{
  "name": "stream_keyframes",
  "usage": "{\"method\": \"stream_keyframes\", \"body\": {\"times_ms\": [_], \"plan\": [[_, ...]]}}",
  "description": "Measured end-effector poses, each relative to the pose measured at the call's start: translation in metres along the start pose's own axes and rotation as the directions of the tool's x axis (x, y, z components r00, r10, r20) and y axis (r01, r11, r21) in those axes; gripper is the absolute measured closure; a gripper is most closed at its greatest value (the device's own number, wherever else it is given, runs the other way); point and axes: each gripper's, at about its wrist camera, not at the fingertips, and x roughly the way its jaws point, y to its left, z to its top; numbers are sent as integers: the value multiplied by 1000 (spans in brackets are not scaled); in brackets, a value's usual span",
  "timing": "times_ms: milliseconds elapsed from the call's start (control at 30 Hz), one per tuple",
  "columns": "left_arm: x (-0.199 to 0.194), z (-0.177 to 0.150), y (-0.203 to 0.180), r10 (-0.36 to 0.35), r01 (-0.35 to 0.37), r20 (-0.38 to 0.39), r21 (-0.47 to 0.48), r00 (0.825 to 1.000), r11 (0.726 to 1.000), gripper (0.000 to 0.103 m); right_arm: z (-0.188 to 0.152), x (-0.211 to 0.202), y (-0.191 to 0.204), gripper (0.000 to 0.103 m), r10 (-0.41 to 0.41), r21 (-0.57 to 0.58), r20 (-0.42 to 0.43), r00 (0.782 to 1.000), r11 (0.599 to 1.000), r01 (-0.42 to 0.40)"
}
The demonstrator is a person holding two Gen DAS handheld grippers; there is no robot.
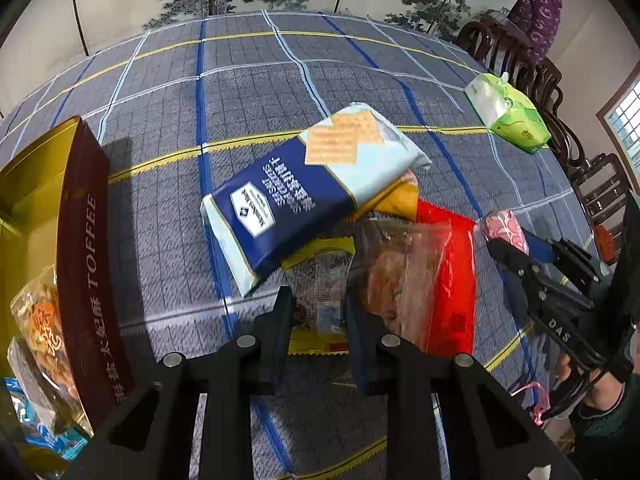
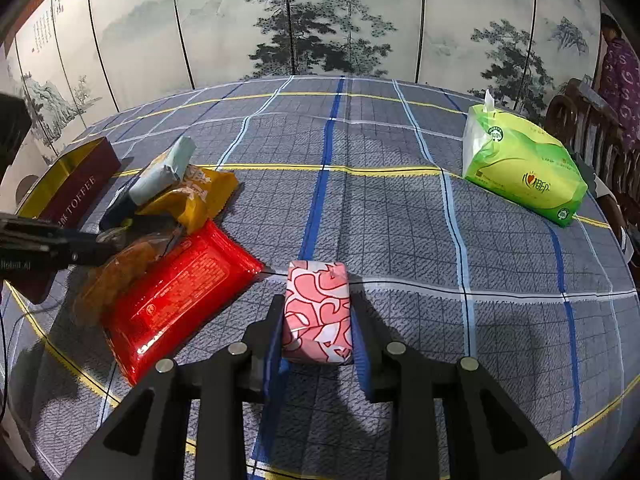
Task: Organize snacks
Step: 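Grasp the yellow-wrapped snack packet with the left tool while the right holds the pink pack, then carry the yellow packet into the tin and open the left tool while the right holds the pink pack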
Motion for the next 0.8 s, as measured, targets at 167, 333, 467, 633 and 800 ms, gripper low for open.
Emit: {"method": "stream_keyframes", "body": {"times_ms": [167, 333, 467, 633, 800], "plan": [[-4, -6, 0, 15, -15, 1, 2, 1000, 1000, 82, 0, 1, 2, 72, -7, -2, 1, 1000, 1000, 7], [-11, -12, 1, 20, -20, 8, -8, 1000, 1000, 82, 0, 1, 2, 72, -14, -4, 3, 1000, 1000, 14], [-20, -18, 0, 44, -44, 17, -5, 999, 999, 82, -1, 1, 3, 72, -21, -8, 9, 1000, 1000, 21], [-31, -26, 3, 56, -55, 21, -15, 998, 998, 82, -2, 1, 5, 72, -27, -18, 12, 1000, 999, 27], [-44, -33, 7, 86, -85, 33, -25, 996, 996, 82, -2, 1, 5, 72, -29, -18, 14, 999, 999, 29]]}}
